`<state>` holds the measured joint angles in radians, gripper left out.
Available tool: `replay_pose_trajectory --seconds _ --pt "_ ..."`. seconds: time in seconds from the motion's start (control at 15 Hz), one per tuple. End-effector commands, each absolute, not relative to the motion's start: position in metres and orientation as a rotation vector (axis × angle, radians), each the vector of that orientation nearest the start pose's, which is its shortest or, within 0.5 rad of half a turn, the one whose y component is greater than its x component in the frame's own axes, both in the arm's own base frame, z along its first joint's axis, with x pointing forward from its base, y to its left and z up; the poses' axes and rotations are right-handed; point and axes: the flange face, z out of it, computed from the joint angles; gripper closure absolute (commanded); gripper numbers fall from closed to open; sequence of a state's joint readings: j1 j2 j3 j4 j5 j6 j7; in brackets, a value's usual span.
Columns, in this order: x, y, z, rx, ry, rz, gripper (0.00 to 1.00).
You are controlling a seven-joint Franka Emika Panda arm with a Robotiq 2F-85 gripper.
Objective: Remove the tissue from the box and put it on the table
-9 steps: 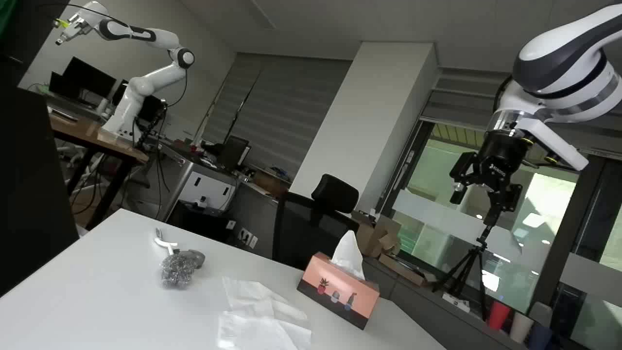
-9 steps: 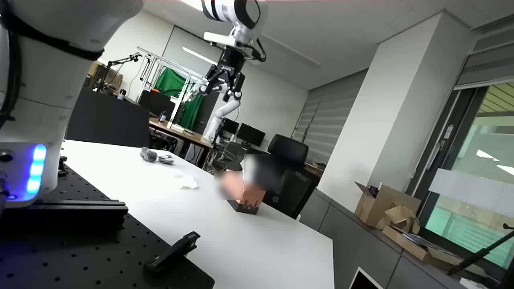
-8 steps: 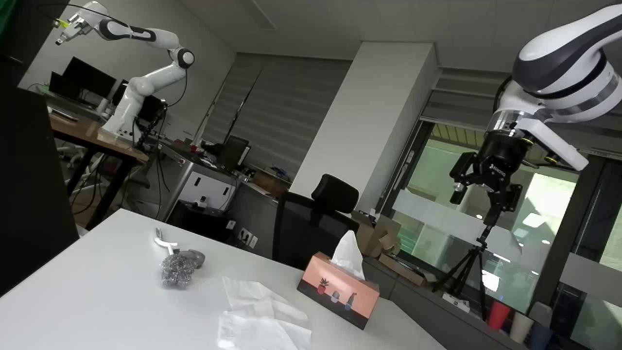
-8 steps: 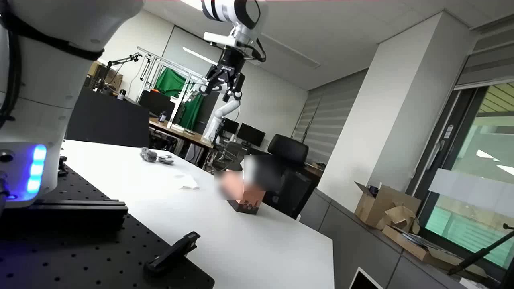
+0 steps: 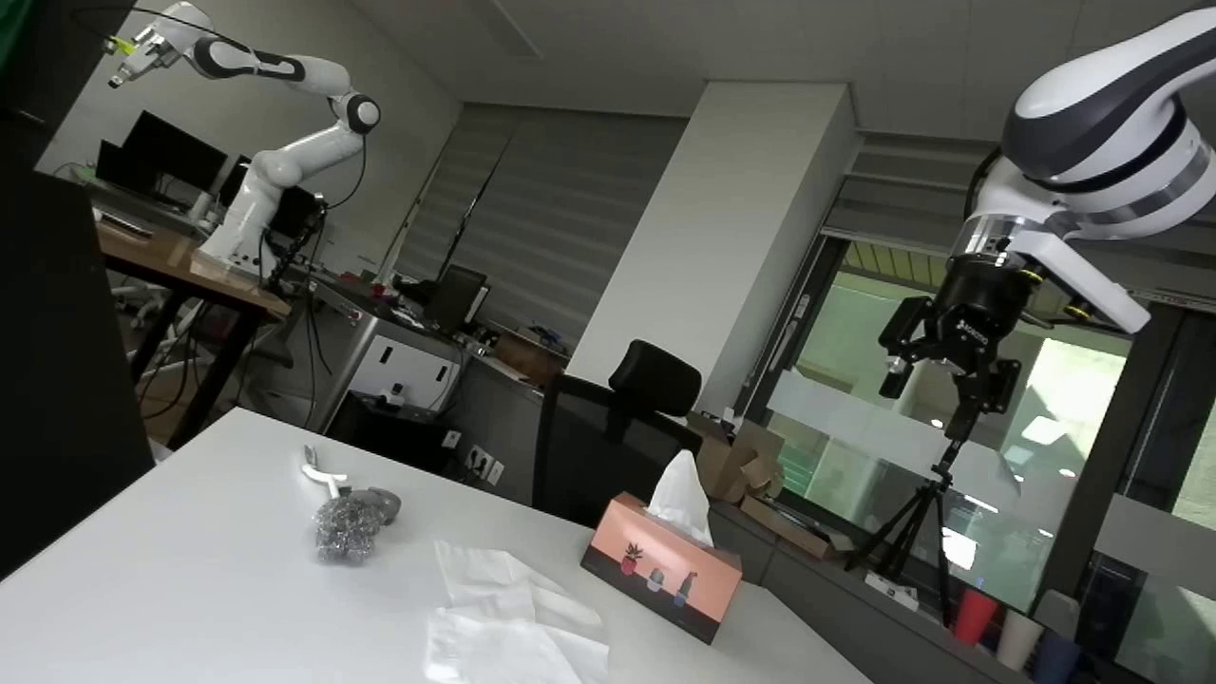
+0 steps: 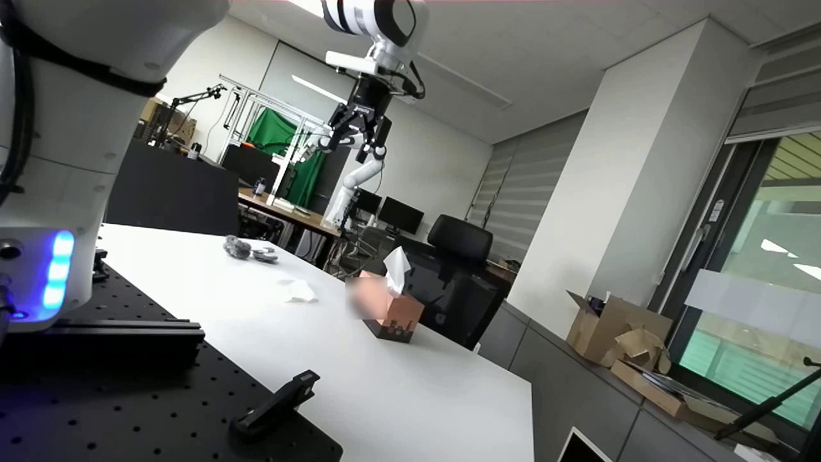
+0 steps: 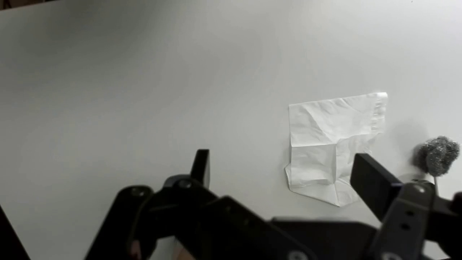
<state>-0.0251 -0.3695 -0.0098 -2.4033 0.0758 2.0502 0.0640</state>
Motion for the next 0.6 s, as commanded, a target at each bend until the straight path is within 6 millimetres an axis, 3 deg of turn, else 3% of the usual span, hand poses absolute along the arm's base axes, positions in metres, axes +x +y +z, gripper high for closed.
replay_pose_trajectory --seconds 0.0,0.13,0.53 --pt "0.433 -0.011 0.455 -3.063 0.203 -0.022 0.0" --pt "0.433 -0.011 0.455 -3.063 0.203 -0.022 0.0" --pt "0.5 -0.047 0.47 -3.1 0.305 -0.59 0.0"
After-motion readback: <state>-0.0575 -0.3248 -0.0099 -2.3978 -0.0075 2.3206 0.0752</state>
